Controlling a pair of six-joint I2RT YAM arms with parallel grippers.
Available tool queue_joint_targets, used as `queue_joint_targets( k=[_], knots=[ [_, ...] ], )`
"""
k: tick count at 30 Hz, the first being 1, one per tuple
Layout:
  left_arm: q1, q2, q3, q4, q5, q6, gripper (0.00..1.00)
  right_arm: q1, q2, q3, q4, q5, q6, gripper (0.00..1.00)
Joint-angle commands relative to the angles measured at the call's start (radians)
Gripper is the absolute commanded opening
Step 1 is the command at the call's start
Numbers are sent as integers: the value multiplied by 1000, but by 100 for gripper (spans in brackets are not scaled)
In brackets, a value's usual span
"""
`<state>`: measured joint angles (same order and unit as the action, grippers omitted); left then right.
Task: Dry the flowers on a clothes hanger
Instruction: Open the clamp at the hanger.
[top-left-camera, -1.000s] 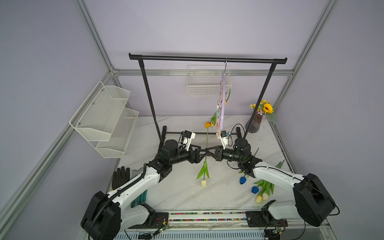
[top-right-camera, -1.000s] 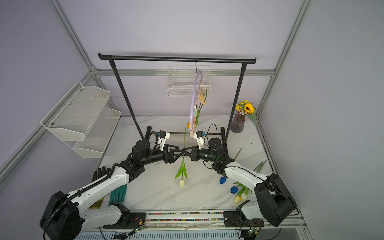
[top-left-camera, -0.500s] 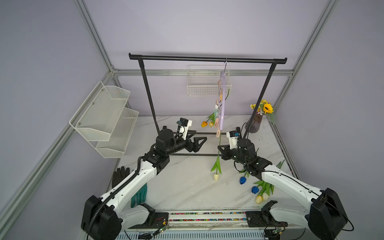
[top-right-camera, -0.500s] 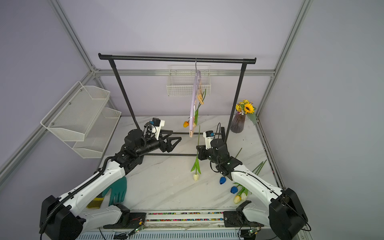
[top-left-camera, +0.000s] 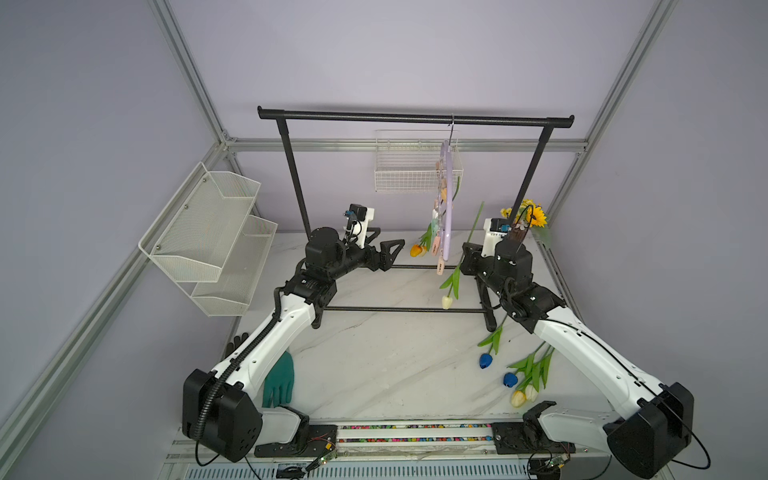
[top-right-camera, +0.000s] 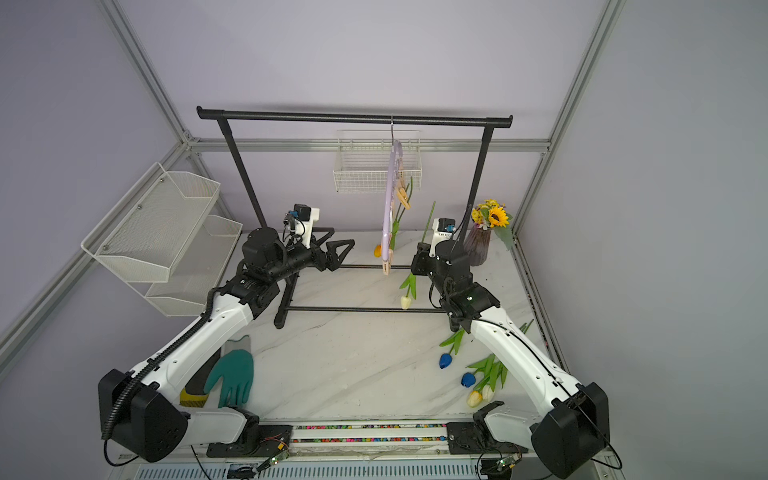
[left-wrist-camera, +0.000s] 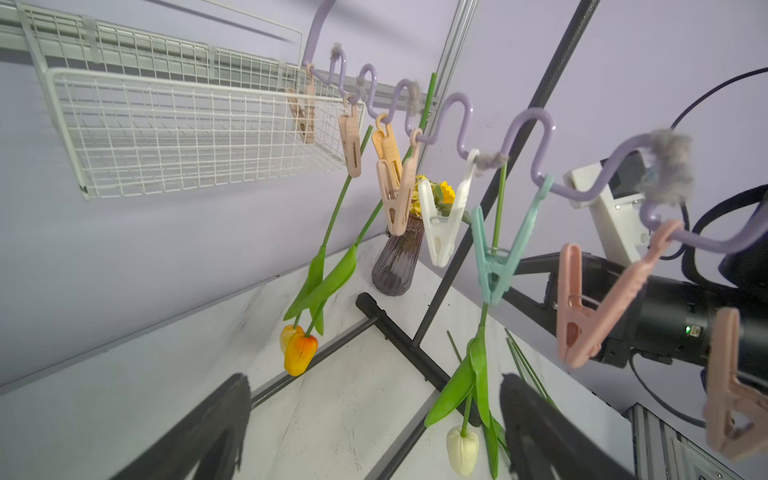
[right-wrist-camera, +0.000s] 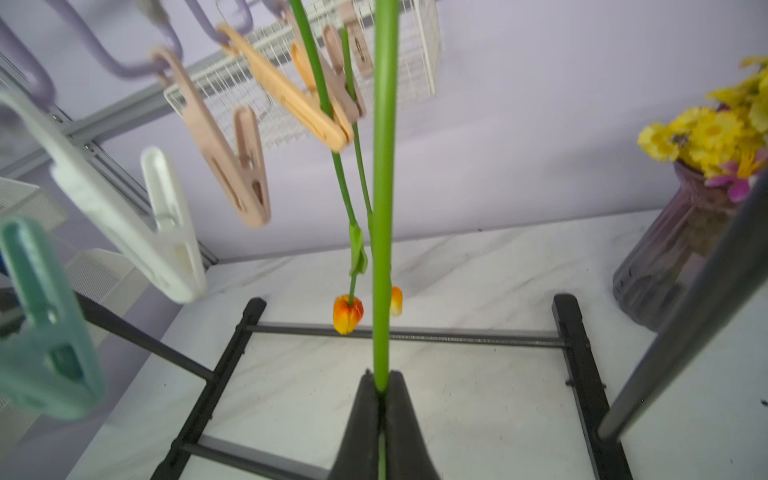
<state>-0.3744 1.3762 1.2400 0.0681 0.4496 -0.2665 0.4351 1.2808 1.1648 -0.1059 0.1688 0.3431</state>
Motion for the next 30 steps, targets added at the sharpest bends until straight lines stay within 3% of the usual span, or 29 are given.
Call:
queue_joint_targets(
  k=[1,14,30],
  knots=[
    [12,62,100,-10,54,39,92,-14,72,117,2,4,-42,0],
    [21,278,416,-192,135,146,86,-30,382,483,-20,-52,-119,0],
    [60,355,543,-226,215,175,85,-30,452,536,40,-258,-158,0]
  ],
)
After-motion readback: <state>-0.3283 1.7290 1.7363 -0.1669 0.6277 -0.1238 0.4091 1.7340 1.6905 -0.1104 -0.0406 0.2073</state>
